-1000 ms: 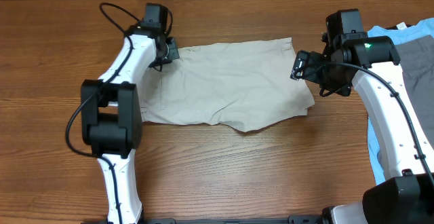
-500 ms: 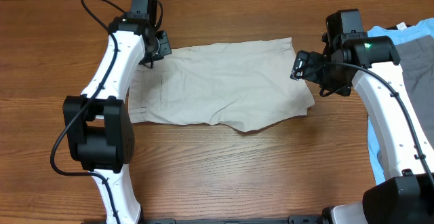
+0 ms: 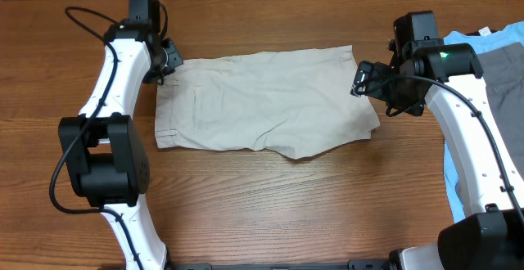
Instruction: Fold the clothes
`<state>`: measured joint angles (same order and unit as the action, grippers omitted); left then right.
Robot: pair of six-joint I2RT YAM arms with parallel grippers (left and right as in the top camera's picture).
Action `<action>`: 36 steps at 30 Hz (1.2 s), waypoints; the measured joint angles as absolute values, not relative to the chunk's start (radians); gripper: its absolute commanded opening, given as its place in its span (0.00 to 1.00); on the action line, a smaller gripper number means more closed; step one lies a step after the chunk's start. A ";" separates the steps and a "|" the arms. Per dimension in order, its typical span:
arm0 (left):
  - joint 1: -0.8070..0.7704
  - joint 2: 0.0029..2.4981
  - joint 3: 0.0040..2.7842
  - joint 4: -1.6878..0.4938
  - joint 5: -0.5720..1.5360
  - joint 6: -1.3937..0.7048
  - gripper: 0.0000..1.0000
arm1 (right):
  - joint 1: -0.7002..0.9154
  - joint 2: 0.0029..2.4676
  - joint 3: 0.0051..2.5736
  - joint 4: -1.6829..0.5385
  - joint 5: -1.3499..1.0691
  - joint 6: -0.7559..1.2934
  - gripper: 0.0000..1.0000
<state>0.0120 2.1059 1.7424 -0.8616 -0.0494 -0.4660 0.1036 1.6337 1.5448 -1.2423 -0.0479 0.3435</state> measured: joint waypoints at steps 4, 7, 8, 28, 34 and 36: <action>0.013 2.106 1.670 -0.796 -0.049 -0.469 0.07 | 0.104 1.634 1.545 -1.242 -0.048 0.344 1.00; 0.013 2.106 1.605 -0.717 -0.050 -0.469 0.07 | 0.104 1.634 1.545 -1.243 -0.048 0.344 1.00; 0.013 2.106 1.583 -0.691 -0.049 -0.469 0.06 | 0.104 1.634 1.545 -1.243 -0.048 0.344 1.00; 0.013 1.999 1.691 -1.024 -0.033 -0.445 0.04 | 0.104 1.634 1.545 -1.243 -0.048 0.344 1.00; 0.013 1.805 1.728 -1.240 -0.033 -0.433 0.30 | 0.104 1.634 1.545 -1.242 -0.048 0.344 1.00; 0.013 1.795 1.728 -1.281 -0.033 -0.429 0.40 | 0.104 1.634 1.545 -1.243 -0.048 0.344 1.00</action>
